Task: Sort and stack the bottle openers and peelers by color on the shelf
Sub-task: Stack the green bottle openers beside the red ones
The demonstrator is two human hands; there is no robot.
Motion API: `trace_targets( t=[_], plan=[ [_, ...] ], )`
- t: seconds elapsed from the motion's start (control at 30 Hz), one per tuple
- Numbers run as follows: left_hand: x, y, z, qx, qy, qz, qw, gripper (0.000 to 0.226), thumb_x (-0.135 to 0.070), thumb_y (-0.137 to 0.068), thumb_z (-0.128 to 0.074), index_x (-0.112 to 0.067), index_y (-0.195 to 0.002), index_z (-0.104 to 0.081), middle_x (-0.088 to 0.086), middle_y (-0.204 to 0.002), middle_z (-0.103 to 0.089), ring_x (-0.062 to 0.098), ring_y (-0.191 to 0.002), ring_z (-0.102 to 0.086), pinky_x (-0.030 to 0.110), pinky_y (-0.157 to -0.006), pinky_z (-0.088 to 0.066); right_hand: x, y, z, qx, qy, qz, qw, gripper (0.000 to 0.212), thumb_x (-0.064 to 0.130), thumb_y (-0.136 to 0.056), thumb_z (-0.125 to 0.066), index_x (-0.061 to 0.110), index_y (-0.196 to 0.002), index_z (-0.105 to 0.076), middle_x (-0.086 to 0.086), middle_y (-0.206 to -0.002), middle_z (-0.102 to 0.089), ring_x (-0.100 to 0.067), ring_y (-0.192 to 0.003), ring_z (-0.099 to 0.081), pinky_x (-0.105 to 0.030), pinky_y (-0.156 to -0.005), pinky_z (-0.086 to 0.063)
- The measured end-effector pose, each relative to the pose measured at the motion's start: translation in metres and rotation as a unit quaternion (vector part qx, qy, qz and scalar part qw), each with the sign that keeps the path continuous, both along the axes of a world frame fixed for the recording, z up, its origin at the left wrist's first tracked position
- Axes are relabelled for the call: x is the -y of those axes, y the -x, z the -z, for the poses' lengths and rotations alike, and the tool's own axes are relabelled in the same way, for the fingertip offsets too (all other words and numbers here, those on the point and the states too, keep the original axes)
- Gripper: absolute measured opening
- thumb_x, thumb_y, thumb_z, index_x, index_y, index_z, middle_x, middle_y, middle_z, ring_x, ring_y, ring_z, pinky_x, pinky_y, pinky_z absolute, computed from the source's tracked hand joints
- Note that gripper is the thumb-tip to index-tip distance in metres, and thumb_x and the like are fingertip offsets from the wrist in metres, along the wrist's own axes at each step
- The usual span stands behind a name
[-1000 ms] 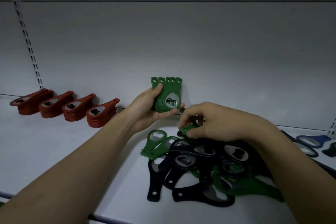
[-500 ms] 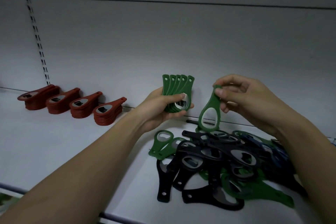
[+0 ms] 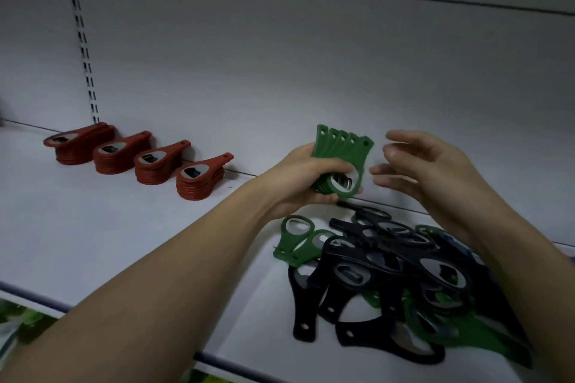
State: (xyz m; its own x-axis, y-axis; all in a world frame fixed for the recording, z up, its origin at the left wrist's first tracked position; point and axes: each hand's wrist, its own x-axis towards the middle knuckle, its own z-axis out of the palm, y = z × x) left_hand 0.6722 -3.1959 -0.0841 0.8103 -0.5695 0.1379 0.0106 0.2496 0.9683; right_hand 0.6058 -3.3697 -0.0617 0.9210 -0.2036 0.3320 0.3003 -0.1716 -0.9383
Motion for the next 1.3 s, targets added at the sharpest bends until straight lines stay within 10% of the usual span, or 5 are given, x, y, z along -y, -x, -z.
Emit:
trace_targets(
  t=[0.1, 0.23, 0.6, 0.93, 1.3],
  plan=[
    [-0.005, -0.006, -0.002, -0.013, 0.06, -0.047, 0.997, 0.029, 0.0, -0.092, -0.058, -0.008, -0.12, -0.055, 0.012, -0.106, -0.073, 0.027, -0.082, -0.075, 0.023, -0.05, -0.052, -0.01, 0.003, 0.005, 0.051, 0.23, 0.061, 0.97, 0.016, 0.011, -0.095, -0.06, 0.02, -0.106, -0.066, 0.004, -0.098, -0.066, -0.019, -0.074, -0.069, -0.031, -0.068, -0.06],
    [-0.011, -0.015, -0.003, -0.01, 0.087, -0.122, 0.989, 0.036, 0.002, -0.089, -0.056, -0.009, -0.123, -0.056, 0.009, -0.102, -0.072, 0.026, -0.082, -0.074, 0.024, -0.049, -0.049, -0.037, 0.009, 0.02, 0.013, 0.438, -0.097, 0.894, 0.011, 0.024, -0.091, -0.066, 0.033, -0.092, -0.072, 0.02, -0.085, -0.066, -0.003, -0.079, -0.061, -0.014, -0.069, -0.047],
    [-0.014, -0.02, 0.001, -0.02, 0.039, -0.181, 0.982, 0.026, 0.0, -0.087, -0.062, -0.017, -0.107, -0.057, 0.009, -0.111, -0.07, 0.021, -0.08, -0.074, 0.024, -0.048, -0.048, -0.057, 0.015, 0.032, -0.007, 0.532, -0.213, 0.82, 0.016, 0.033, -0.089, -0.069, 0.038, -0.104, -0.068, 0.023, -0.108, -0.053, 0.005, -0.107, -0.046, -0.013, -0.093, -0.037],
    [-0.007, -0.014, 0.003, -0.013, -0.004, -0.05, 0.999, 0.028, -0.015, -0.092, -0.065, 0.0, -0.115, -0.063, 0.015, -0.105, -0.065, 0.019, -0.087, -0.067, 0.03, -0.074, -0.059, -0.028, 0.009, 0.005, 0.079, 0.167, -0.121, 0.975, 0.015, 0.003, -0.087, -0.069, 0.017, -0.093, -0.066, -0.003, -0.083, -0.067, -0.014, -0.064, -0.059, -0.022, -0.06, -0.051],
    [0.0, 0.013, -0.003, 0.028, -0.063, 0.107, 0.992, 0.04, -0.036, -0.093, -0.055, -0.017, -0.128, -0.055, 0.014, -0.118, -0.07, 0.037, -0.102, -0.07, 0.033, -0.064, -0.061, -0.002, -0.003, 0.004, 0.032, -0.122, -0.053, 0.991, 0.01, 0.003, -0.094, -0.058, 0.01, -0.101, -0.061, 0.001, -0.067, -0.062, -0.01, -0.056, -0.057, -0.022, -0.055, -0.051]
  ],
)
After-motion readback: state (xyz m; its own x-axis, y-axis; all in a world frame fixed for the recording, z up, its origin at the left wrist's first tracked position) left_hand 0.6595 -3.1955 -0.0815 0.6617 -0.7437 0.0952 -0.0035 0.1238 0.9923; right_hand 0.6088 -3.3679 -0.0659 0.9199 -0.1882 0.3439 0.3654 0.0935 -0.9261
